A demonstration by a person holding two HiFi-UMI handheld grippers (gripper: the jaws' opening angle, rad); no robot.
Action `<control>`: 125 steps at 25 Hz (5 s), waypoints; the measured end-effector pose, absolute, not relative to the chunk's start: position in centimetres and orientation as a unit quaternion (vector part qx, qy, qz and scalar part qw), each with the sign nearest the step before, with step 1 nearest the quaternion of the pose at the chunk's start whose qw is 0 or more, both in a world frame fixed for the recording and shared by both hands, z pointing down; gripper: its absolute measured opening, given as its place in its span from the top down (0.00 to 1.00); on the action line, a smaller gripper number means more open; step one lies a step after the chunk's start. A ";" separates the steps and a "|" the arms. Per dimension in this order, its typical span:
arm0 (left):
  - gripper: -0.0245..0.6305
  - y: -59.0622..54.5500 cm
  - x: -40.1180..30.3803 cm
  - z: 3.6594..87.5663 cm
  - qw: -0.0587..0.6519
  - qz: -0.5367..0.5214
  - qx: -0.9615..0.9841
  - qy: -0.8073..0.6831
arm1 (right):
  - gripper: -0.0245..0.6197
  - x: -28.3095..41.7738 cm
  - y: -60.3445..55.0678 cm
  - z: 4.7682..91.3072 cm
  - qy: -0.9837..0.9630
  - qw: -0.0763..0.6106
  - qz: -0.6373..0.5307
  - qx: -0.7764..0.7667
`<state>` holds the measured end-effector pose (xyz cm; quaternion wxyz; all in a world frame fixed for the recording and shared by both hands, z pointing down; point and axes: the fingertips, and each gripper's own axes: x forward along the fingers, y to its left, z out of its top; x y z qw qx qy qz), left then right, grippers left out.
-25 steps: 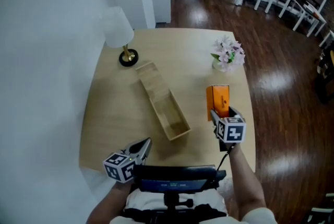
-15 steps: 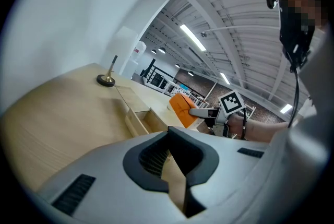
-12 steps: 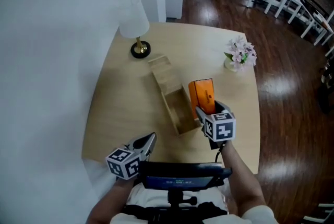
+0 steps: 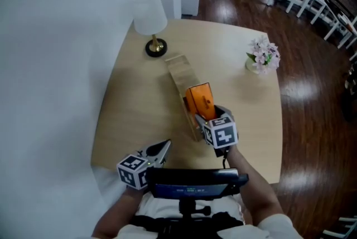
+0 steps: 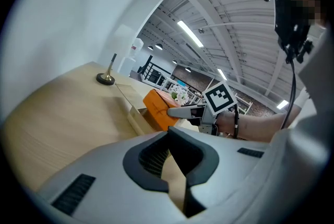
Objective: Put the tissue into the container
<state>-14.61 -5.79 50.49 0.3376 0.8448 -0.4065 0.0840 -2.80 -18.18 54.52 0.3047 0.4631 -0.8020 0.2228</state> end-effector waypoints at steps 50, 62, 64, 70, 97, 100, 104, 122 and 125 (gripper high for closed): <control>0.97 -5.4 -11.9 48.7 0.341 0.051 0.863 -0.370 | 0.40 -0.8 -16.8 56.7 -0.806 0.285 0.245 0.457; 0.97 -5.1 -8.4 45.9 0.334 0.025 0.885 -0.323 | 0.79 6.7 -11.2 50.4 -0.804 0.207 0.250 0.499; 0.97 -5.1 -7.7 45.7 0.332 0.024 0.888 -0.317 | 0.91 7.7 -10.3 50.2 -0.801 0.192 0.255 0.506; 0.97 -4.1 -4.8 45.1 0.334 0.038 0.901 -0.276 | 0.96 9.5 -6.6 50.0 -0.785 0.154 0.284 0.528; 0.97 -2.0 -3.1 45.3 0.315 0.087 0.915 -0.238 | 0.97 9.0 -3.5 47.3 -0.796 0.102 0.316 0.507; 0.97 -1.9 -3.1 45.5 0.321 0.090 0.912 -0.239 | 0.97 8.8 -3.5 47.3 -0.799 0.107 0.309 0.504; 0.97 -1.8 -3.2 45.4 0.323 0.091 0.911 -0.241 | 0.97 8.5 -3.4 47.3 -0.804 0.115 0.302 0.500; 0.97 -1.0 -3.3 46.0 0.334 0.102 0.905 -0.243 | 0.97 7.1 -2.8 47.5 -0.818 0.152 0.278 0.479; 0.97 0.5 -3.3 46.2 0.343 0.108 0.900 -0.245 | 0.97 6.9 -1.4 47.6 -0.819 0.160 0.285 0.472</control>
